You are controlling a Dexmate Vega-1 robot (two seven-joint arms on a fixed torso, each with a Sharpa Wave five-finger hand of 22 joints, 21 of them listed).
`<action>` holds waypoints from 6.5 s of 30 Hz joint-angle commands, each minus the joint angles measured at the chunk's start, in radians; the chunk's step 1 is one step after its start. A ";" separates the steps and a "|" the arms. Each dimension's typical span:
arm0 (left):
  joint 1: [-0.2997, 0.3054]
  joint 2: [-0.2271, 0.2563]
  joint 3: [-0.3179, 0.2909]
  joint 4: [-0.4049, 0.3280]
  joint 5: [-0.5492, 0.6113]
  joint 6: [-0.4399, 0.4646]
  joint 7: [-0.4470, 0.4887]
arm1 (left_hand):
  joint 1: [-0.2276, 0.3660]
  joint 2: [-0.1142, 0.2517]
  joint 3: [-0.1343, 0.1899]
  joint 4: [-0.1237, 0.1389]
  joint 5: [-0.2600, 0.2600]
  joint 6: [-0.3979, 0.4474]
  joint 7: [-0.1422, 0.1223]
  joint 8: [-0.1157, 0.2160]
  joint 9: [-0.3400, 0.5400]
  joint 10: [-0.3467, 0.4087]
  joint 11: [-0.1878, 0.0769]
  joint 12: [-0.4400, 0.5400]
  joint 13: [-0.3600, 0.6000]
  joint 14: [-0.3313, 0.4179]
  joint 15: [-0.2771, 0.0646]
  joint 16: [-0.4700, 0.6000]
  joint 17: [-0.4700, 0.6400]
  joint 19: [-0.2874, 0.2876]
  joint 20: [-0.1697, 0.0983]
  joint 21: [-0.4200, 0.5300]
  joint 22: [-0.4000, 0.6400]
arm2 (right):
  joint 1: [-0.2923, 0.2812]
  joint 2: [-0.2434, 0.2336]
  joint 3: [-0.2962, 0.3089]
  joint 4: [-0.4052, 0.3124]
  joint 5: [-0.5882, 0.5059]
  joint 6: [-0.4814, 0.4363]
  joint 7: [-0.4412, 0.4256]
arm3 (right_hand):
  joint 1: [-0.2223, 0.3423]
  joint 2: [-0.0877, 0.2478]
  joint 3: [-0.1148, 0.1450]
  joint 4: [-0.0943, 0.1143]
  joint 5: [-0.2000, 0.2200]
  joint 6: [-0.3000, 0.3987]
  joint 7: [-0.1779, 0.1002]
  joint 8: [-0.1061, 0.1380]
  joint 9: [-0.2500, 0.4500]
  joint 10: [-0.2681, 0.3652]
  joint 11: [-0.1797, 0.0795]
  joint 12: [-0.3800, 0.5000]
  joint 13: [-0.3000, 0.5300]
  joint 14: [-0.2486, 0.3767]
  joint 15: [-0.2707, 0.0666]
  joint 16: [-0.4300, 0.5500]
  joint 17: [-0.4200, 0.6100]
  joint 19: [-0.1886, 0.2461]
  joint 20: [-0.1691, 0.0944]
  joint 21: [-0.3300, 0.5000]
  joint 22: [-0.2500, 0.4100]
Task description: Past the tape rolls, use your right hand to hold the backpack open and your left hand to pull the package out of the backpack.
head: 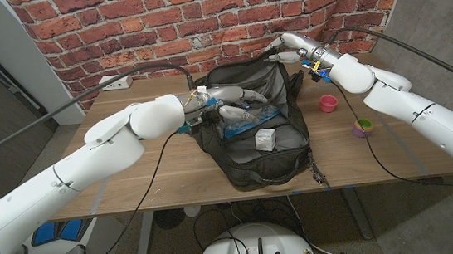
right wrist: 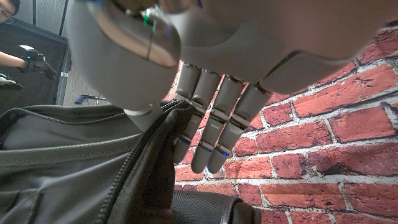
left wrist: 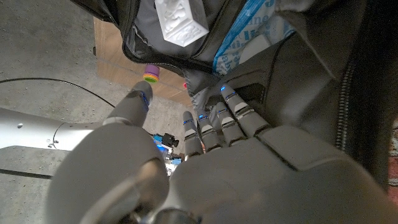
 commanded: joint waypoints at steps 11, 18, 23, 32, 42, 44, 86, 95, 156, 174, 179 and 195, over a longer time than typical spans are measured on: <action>-0.259 -0.105 0.148 0.113 0.063 -0.019 -0.280 | 0.050 -0.026 -0.024 0.008 0.005 -0.033 0.010 -0.003 0.004 -0.011 0.002 0.002 0.005 -0.006 -0.107 -0.003 0.003 0.014 -0.097 -0.003 0.001 | 0.012 0.013 -0.006 0.009 -0.007 0.000 -0.005 | 0.006 0.012 0.005 0.001 0.003 0.013 -0.004 0.003 0.005 0.002 -0.004 -0.002 0.003 0.010 -0.088 -0.001 0.007 -0.009 -0.128 0.011 0.002; -0.328 -0.143 0.188 0.153 0.079 -0.035 -0.357 | 0.071 -0.031 -0.035 0.011 0.006 -0.033 0.012 0.002 0.004 -0.005 -0.003 0.005 0.005 0.001 -0.110 0.001 0.003 0.021 -0.104 -0.002 0.001 | 0.003 0.007 -0.002 -0.002 -0.007 -0.010 -0.006 | 0.008 0.013 0.006 0.000 0.003 0.013 -0.004 0.001 0.005 0.002 -0.003 -0.003 0.004 0.010 -0.091 -0.002 0.008 -0.010 -0.128 0.014 0.002; -0.374 -0.169 0.219 0.173 0.103 -0.038 -0.412 | 0.088 -0.037 -0.040 0.008 0.007 -0.047 0.016 -0.001 0.004 -0.005 -0.003 0.005 0.005 0.004 -0.110 0.001 0.003 0.025 -0.103 -0.002 0.001 | 0.000 0.003 0.001 -0.005 -0.005 -0.013 -0.007 | 0.007 0.014 0.006 0.001 0.003 0.013 -0.004 -0.001 0.005 0.000 -0.003 -0.004 0.004 0.010 -0.090 -0.003 0.009 -0.011 -0.127 0.016 0.002; -0.426 -0.201 0.266 0.184 0.168 -0.029 -0.479 | 0.113 -0.047 -0.046 0.006 0.008 -0.053 0.014 0.002 0.004 -0.006 -0.007 0.004 0.005 0.003 -0.112 -0.001 0.003 0.029 -0.108 -0.002 0.000 | 0.000 0.003 0.001 0.001 0.000 -0.006 -0.007 | 0.006 0.012 0.006 0.001 0.003 0.015 -0.004 -0.002 0.006 0.003 -0.003 -0.005 0.004 0.010 -0.089 -0.004 0.011 -0.012 -0.127 0.020 0.002; -0.457 -0.242 0.308 0.211 0.215 -0.035 -0.536 | 0.169 -0.065 -0.066 0.011 0.009 -0.070 0.024 0.006 0.003 -0.043 0.007 -0.005 0.004 -0.034 -0.096 -0.007 0.002 -0.043 -0.128 -0.022 -0.002 | -0.004 0.003 0.003 0.007 0.007 -0.007 -0.010 | 0.006 0.012 0.006 0.002 0.003 0.014 -0.003 -0.004 0.006 0.003 -0.002 -0.005 0.006 0.012 -0.089 -0.004 0.014 -0.013 -0.127 0.024 0.001; -0.459 -0.246 0.313 0.215 0.225 -0.040 -0.539 | 0.175 -0.066 -0.068 0.012 0.009 -0.070 0.027 0.007 0.003 -0.043 0.009 -0.003 0.004 -0.036 -0.095 -0.007 0.002 -0.055 -0.129 -0.024 -0.002 | -0.006 0.002 0.004 0.005 0.007 -0.008 -0.011 | 0.005 0.012 0.005 0.002 0.003 0.015 -0.003 -0.004 0.006 0.004 -0.003 -0.004 0.007 0.012 -0.089 -0.004 0.014 -0.014 -0.127 0.024 0.001; -0.432 -0.311 0.358 0.303 0.337 -0.069 -0.556 | 0.235 -0.073 -0.121 0.021 0.001 -0.111 0.110 0.008 0.003 -0.056 0.066 0.002 0.003 -0.041 -0.057 0.000 0.000 -0.141 -0.148 -0.013 -0.004 | -0.020 -0.007 0.011 -0.011 0.015 -0.023 -0.015 | 0.002 0.011 0.006 0.002 0.003 0.018 -0.004 -0.010 0.007 0.004 -0.003 -0.007 0.015 0.014 -0.088 -0.009 0.023 -0.020 -0.127 0.043 0.000; -0.418 -0.318 0.360 0.318 0.335 -0.078 -0.542 | 0.242 -0.074 -0.129 0.022 -0.001 -0.109 0.117 0.010 0.002 -0.046 0.067 0.005 0.003 -0.020 -0.054 0.005 0.000 -0.142 -0.151 -0.014 -0.005 | -0.025 -0.012 0.015 -0.014 0.018 -0.019 -0.015 | 0.003 0.012 0.007 0.001 0.003 0.018 -0.003 -0.011 0.007 0.004 -0.003 -0.008 0.016 0.014 -0.089 -0.010 0.025 -0.021 -0.127 0.047 -0.001; -0.303 -0.289 0.319 0.285 0.424 -0.074 -0.403 | 0.345 -0.062 -0.294 0.033 0.001 0.344 0.104 0.074 0.008 0.413 -0.011 0.031 0.003 0.394 -0.153 0.019 0.003 0.134 -0.169 0.008 0.001 | -0.065 -0.029 0.039 -0.066 0.016 -0.034 -0.023 | -0.001 0.011 0.010 0.001 0.004 0.019 -0.004 -0.017 0.009 0.005 -0.003 -0.013 0.021 0.014 -0.089 -0.017 0.034 -0.031 -0.127 0.071 -0.003; -0.248 -0.276 0.295 0.248 0.488 -0.091 -0.322 | 0.398 0.015 -0.281 0.033 0.009 0.545 0.053 0.085 0.010 0.613 -0.048 0.032 0.006 0.556 -0.185 0.011 0.004 0.254 -0.168 0.025 0.008 | -0.082 -0.032 0.048 -0.075 0.017 -0.042 -0.038 | -0.003 0.011 0.009 0.003 0.003 0.019 -0.004 -0.018 0.009 0.006 -0.002 -0.014 0.022 0.016 -0.087 -0.019 0.038 -0.034 -0.127 0.078 -0.004; -0.226 -0.283 0.280 0.237 0.485 -0.076 -0.312 | 0.399 0.016 -0.280 0.033 0.008 0.549 0.051 0.083 0.011 0.617 -0.049 0.030 0.006 0.561 -0.186 0.010 0.004 0.261 -0.168 0.027 0.009 | -0.087 -0.037 0.052 -0.082 0.016 -0.044 -0.040 | -0.003 0.011 0.010 0.002 0.003 0.019 -0.004 -0.018 0.009 0.005 -0.003 -0.015 0.022 0.014 -0.088 -0.020 0.038 -0.035 -0.127 0.080 -0.004; -0.173 -0.270 0.232 0.164 0.433 0.002 -0.316 | 0.397 0.019 -0.277 0.034 0.008 0.554 0.053 0.076 0.011 0.621 -0.049 0.023 0.007 0.573 -0.185 0.007 0.004 0.276 -0.168 0.029 0.010 | -0.094 -0.042 0.057 -0.088 0.015 -0.047 -0.046 | -0.002 0.011 0.011 0.001 0.003 0.019 -0.004 -0.019 0.009 0.007 -0.002 -0.015 0.023 0.016 -0.088 -0.021 0.041 -0.038 -0.127 0.086 -0.004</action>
